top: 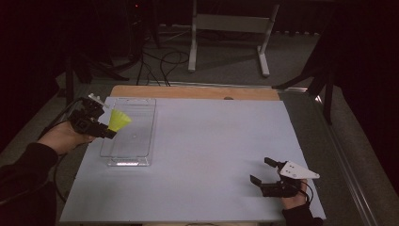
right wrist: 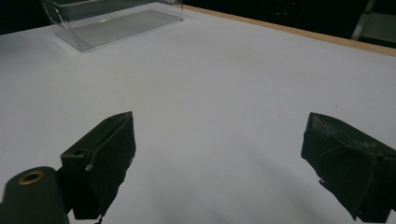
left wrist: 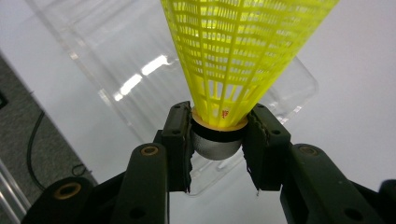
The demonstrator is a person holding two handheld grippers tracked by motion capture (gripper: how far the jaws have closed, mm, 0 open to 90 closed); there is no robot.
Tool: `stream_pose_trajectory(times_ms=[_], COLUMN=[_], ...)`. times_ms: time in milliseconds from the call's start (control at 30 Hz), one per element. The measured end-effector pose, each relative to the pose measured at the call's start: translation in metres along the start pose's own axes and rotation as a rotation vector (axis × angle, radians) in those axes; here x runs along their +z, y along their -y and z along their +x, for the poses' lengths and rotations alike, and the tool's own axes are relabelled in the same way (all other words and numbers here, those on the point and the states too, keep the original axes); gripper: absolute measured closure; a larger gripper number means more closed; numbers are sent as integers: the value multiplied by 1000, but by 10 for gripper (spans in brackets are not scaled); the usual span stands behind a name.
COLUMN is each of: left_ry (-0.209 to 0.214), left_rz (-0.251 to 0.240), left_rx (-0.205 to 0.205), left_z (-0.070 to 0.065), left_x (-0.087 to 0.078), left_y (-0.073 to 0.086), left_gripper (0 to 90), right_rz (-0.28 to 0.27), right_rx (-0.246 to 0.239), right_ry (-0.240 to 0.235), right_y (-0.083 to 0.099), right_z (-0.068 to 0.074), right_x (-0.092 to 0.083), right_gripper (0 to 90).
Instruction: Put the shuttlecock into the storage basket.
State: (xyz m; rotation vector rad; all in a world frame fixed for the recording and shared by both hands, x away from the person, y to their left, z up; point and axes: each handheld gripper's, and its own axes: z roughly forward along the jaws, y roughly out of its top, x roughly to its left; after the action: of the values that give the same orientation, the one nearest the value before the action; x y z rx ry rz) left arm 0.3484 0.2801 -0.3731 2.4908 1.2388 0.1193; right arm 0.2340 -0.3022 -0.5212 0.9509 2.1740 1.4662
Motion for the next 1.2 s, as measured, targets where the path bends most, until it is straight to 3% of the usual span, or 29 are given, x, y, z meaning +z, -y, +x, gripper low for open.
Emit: stream_pose_trajectory(times_ms=[167,300,533,733,800,933,1200], left_ry=[-10,7,-47,-51,-60,-45,-42], left_rz=[-35,-84,-68,-69,-65,-70,-27], left_rx=[-64,-70,-104,-85,-55,-62,-31], left_z=[-2,-6,-6,-3,-2,6,14], left_x=[4,7,20,33,37,40,48], left_y=[11,19,27,37,39,41,41], left_gripper=[646,646,646,646,646,645,644], right_rz=[-1,-2,-1,1,3,3,5], right_rx=[3,6,-4,-1,-4,-7,-8], right_ry=[-4,-8,-6,-7,-9,-10,-13], right_y=[0,0,0,0,0,0,0], right_z=[0,1,1,1,2,2,2], right_x=[0,0,0,1,1,1,2], right_gripper=[99,99,99,99,99,99,99])
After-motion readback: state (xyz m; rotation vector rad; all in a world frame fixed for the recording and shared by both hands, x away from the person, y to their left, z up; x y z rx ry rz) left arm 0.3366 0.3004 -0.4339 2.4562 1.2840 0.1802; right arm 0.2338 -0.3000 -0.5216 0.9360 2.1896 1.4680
